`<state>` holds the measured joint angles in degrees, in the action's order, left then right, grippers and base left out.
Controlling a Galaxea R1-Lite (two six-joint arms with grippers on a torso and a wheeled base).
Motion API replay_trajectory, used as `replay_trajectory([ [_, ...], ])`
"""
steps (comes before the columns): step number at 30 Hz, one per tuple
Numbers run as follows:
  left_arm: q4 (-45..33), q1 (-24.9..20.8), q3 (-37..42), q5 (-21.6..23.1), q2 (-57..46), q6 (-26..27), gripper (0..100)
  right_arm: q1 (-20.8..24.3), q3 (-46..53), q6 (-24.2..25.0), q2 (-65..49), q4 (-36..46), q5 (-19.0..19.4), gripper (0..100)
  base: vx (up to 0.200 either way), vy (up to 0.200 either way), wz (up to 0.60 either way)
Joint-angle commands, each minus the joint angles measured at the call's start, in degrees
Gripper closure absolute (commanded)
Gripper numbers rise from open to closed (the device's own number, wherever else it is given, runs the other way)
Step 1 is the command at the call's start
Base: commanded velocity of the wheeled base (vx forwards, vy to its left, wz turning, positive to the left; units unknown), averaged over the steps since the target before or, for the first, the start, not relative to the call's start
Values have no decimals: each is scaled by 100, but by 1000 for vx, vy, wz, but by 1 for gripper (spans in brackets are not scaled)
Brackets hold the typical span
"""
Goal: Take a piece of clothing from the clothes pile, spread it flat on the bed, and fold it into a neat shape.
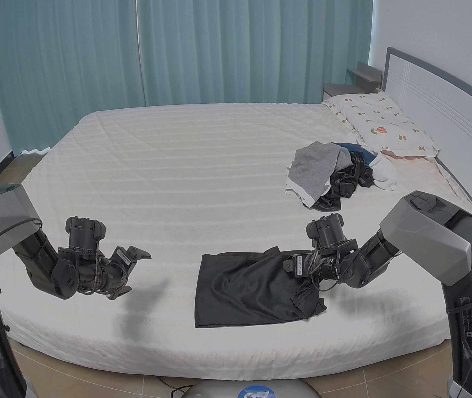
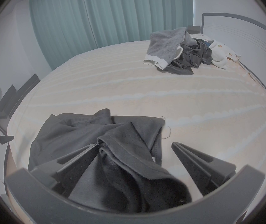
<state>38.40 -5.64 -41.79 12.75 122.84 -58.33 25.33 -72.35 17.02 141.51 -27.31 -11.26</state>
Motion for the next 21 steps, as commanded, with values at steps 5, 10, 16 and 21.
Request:
replay_trajectory([
  [5, -8, 2, 4, -1, 20, -3, 0, -433, 160, 12, -132, -20, 1, 0, 0, 0, 0],
  [10, 1, 2, 22, -10, 29, -3, 0, -758, 230, 74, -150, -29, 10, 0, 0, 0, 0],
  [16, 1, 2, 22, -10, 55, 15, 0, -995, 450, 460, -378, -187, 186, 0, 0, 0, 0],
  [21, 1, 2, 22, -10, 55, 24, 0, -1118, 441, 1102, -651, -187, 652, 0, 0, 0, 0],
])
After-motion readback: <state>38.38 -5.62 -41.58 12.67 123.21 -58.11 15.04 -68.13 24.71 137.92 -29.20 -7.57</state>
